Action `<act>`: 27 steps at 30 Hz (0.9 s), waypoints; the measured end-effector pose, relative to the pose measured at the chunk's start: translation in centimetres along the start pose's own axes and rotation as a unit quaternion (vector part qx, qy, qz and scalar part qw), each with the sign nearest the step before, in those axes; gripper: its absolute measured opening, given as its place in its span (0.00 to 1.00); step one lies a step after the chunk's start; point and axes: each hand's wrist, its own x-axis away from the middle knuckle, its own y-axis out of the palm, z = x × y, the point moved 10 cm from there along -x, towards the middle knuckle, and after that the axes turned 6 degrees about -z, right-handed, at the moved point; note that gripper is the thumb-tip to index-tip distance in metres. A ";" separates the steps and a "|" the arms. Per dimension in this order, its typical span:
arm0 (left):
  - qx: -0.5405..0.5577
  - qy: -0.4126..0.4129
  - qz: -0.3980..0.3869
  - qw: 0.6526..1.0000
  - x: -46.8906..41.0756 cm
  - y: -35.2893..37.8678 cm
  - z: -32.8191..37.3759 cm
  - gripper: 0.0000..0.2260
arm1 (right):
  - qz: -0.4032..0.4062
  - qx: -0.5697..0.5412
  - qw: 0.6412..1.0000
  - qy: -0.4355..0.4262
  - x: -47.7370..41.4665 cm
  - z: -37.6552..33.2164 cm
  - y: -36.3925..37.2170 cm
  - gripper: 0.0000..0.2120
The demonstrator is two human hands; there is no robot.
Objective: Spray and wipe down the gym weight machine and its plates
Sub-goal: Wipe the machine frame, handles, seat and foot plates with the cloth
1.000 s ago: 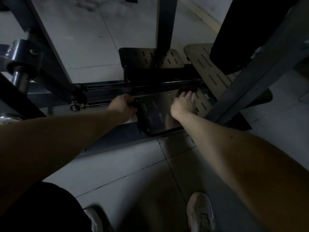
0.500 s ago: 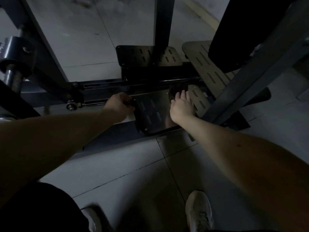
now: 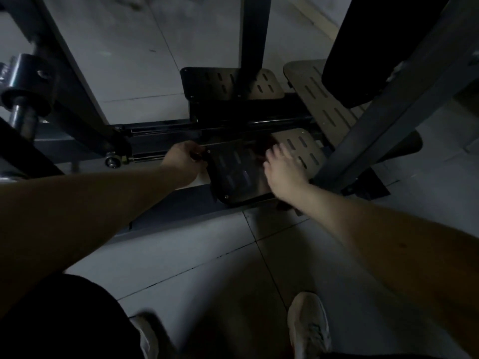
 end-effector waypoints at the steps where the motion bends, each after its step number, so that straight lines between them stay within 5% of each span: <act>1: -0.005 0.002 -0.002 1.000 0.1 -0.1 0.0 0.12 | -0.003 -0.018 0.999 0.039 -1.1 0.7 0.0 0.25; 4: -0.028 0.030 -0.008 0.999 0.2 -0.3 0.9 0.13 | 0.018 -0.087 0.996 0.010 -2.0 -2.1 0.0 0.25; 10: -0.054 -0.010 -0.007 0.998 0.2 -0.5 0.6 0.12 | 0.019 -0.171 0.953 -0.249 5.9 -10.3 1.4 0.18; 18: -0.112 0.023 -0.047 0.992 1.9 -0.8 4.4 0.11 | -0.104 -0.273 0.941 -0.171 10.4 -7.1 -2.7 0.15; 27: 0.091 0.065 -0.230 0.967 8.9 0.4 11.7 0.12 | -0.061 -0.435 0.894 -0.088 12.0 -3.5 -10.5 0.11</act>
